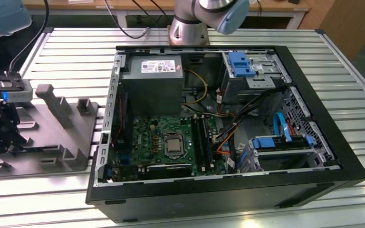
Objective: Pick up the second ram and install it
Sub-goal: 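Pick up the second ram and move it above second insertion slot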
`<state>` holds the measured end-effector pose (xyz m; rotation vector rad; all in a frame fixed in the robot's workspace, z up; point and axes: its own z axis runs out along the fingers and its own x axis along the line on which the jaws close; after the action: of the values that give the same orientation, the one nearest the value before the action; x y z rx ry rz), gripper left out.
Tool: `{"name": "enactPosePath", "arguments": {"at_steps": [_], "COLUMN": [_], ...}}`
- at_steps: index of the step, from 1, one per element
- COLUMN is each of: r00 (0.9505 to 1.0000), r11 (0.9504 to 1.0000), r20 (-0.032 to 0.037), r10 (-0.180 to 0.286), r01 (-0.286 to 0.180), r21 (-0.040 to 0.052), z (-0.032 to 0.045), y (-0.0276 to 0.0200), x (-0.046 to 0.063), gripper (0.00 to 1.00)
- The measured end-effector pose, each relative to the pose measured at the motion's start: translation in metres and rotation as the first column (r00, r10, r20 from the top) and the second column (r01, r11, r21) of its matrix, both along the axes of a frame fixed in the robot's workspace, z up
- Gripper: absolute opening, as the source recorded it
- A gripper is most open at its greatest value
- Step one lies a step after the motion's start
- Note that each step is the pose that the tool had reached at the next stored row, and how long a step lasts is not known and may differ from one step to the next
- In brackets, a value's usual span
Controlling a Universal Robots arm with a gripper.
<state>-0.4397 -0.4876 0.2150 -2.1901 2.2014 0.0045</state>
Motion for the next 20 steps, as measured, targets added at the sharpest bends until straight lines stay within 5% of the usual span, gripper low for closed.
{"name": "enactPosePath", "arguments": {"at_steps": [4, 20], "r00": [1.0, 0.9996], "r11": [1.0, 0.9996], "r20": [0.0, 0.0007], "r10": [0.0, 0.027], "r01": [0.0, -0.027], "r21": [0.0, 0.0], "z": [0.0, -0.0149], "y": [0.0, 0.0005], "x": [0.0, -0.004], "gripper": [0.36, 0.36]}}
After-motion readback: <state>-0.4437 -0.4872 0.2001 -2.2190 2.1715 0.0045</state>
